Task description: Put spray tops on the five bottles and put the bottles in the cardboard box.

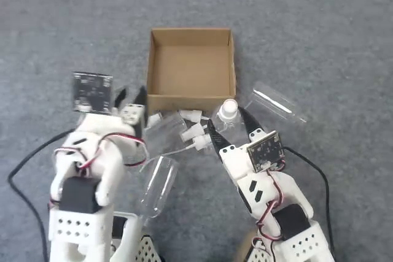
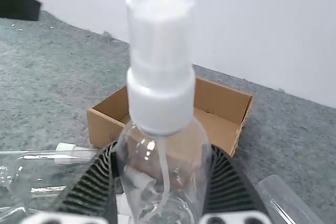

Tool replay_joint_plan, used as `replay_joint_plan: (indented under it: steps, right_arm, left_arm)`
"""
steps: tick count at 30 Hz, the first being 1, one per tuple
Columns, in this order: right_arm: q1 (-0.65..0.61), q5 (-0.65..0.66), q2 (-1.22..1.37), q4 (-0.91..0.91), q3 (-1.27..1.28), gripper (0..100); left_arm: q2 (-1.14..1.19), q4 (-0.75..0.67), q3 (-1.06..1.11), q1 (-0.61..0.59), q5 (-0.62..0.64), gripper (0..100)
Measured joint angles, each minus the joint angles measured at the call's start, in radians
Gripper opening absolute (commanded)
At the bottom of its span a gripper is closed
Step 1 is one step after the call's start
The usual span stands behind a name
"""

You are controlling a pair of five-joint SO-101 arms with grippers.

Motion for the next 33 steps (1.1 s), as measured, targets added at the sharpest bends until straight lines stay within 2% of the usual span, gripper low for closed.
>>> replay_joint_plan:
  steps: [4, 10, 17, 23, 33]
  right_arm:
    - [-0.002, 0.000, 0.000, 0.000, 0.000, 2.0]
    - [-0.002, -0.046, 0.000, 0.000, 0.000, 2.0]
    - [-0.002, -0.060, 0.000, 0.000, 0.000, 2.4]
    - [-0.002, -0.060, 0.000, 0.000, 0.000, 2.4]
    - [-0.002, -0.060, 0.000, 0.000, -0.107, 2.0]
  left_arm:
    - [0.000, 0.011, 0.005, -0.120, 0.000, 10]
    - [0.000, -0.044, 0.164, -0.238, 0.000, 10]
    - [0.000, -0.212, 0.348, -0.259, 0.000, 10]
    - [0.000, -0.235, 0.370, -0.319, 0.000, 10]
    - [0.000, -0.281, 0.419, -0.325, 0.000, 10]
